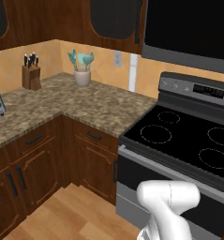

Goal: Pick the sweet potato from the sink and place it in the bowl. Then pick the bowl and place it in the microwave. Then close the microwave door and press the start button.

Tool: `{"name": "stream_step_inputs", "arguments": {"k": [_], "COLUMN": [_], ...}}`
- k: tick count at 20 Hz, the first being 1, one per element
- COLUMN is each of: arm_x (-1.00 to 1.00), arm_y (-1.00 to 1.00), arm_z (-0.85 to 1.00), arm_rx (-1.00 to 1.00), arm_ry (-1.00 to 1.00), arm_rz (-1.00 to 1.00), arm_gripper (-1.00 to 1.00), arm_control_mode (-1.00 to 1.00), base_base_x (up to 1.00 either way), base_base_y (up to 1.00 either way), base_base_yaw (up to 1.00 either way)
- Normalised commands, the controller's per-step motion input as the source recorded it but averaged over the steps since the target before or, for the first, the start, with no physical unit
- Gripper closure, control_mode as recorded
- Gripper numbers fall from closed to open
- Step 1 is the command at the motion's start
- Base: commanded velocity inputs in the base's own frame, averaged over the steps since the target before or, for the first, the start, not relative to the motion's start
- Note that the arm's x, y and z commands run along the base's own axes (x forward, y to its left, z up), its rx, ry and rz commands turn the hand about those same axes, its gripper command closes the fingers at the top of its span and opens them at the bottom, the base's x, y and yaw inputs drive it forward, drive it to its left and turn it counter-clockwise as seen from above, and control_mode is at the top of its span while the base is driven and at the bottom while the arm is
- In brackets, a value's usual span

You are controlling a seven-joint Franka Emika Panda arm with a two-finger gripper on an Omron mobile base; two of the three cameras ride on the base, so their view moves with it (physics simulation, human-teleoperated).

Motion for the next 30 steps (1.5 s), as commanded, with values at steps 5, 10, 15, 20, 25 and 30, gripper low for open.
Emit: {"name": "stream_step_inputs", "arguments": {"k": [5, 10, 15, 20, 25, 30], "arm_x": [-0.16, 0.0, -0.02, 0.0, 0.12, 0.4], "arm_y": [-0.08, -0.07, -0.01, 0.0, 0.0, 0.0], "arm_z": [0.47, 0.17, -0.01, 0.0, -0.15, -0.04], "arm_rx": [0.02, -0.01, -0.07, -0.03, -0.07, -0.03], "arm_ry": [-0.18, -0.03, 0.11, 0.0, 0.11, 0.08], "arm_rz": [0.0, -0.01, -0.13, -0.06, 0.0, 0.0], "arm_gripper": [1.0, 1.0, 1.0, 1.0, 1.0, 1.0], "arm_control_mode": [-1.0, -1.0, -1.0, -1.0, -1.0, -1.0], "base_base_x": [0.0, 0.0, 0.0, 0.0, 0.0, 0.0], "base_base_y": [0.0, 0.0, 0.0, 0.0, 0.0, 0.0], "base_base_yaw": [0.0, 0.0, 0.0, 0.0, 0.0, 0.0]}}
